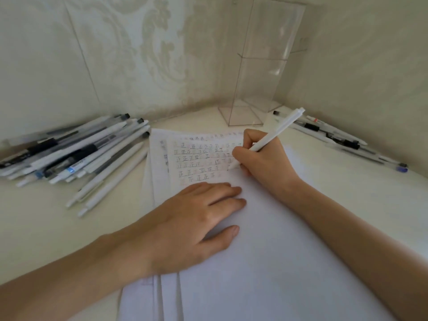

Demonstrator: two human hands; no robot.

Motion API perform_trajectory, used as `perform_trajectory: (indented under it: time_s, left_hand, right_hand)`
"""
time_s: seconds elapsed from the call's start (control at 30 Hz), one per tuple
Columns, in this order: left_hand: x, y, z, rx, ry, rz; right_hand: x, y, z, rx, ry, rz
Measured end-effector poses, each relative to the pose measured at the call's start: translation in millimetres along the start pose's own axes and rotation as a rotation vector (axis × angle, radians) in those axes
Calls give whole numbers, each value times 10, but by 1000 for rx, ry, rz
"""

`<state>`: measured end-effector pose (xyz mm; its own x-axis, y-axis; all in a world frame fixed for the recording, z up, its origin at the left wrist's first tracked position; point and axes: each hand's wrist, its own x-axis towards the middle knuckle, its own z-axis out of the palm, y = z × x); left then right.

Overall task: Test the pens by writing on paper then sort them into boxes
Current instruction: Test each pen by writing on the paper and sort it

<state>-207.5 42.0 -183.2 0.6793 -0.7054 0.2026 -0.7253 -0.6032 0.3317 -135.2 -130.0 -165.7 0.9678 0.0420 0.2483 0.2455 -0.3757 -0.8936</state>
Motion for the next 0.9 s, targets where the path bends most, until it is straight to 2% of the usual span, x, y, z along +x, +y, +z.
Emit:
perform_trajectory:
  time_s: [0.9]
  left_hand:
    - [8, -7, 8, 23, -3, 8]
  right_hand:
    - [-22, 4, 37, -74, -33, -39]
